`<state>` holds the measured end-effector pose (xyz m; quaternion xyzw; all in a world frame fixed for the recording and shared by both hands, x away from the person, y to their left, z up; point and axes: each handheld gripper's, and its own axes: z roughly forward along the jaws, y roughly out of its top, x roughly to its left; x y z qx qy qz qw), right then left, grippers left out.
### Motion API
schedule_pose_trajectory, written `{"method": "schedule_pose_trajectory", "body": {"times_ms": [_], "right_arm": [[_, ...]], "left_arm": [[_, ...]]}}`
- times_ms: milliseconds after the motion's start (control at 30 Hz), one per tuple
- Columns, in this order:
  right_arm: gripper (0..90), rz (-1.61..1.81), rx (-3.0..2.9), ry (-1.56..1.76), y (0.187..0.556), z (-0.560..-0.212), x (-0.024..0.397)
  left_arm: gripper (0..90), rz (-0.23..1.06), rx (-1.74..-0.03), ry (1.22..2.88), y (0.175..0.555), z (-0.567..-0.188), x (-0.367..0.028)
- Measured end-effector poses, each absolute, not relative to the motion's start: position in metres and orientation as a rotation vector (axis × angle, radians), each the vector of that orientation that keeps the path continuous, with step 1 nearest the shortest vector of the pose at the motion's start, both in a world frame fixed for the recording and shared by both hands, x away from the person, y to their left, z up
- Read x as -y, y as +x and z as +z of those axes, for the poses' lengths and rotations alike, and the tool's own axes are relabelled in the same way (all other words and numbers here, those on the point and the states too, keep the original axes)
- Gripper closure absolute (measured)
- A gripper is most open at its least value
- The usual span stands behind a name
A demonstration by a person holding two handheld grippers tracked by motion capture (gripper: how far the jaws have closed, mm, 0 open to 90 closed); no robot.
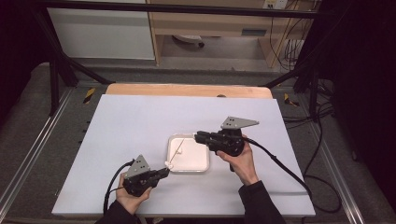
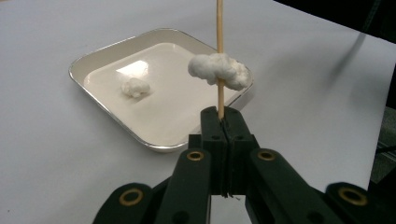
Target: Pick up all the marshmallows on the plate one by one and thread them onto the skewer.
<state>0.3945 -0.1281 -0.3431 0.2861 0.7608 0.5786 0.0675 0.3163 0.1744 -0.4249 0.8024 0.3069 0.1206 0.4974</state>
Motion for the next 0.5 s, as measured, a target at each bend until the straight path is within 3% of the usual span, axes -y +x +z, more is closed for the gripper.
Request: {"method": "schedule_pose_trajectory", "body": {"times_ms": [500], "right_arm": [[78.1,1.838,-2.329,0.854,0.392,-0.333,0.119]], "left_arm": [[88.7,0.295,-0.713,1.966,0.313,-0.425,-0.166]]}}
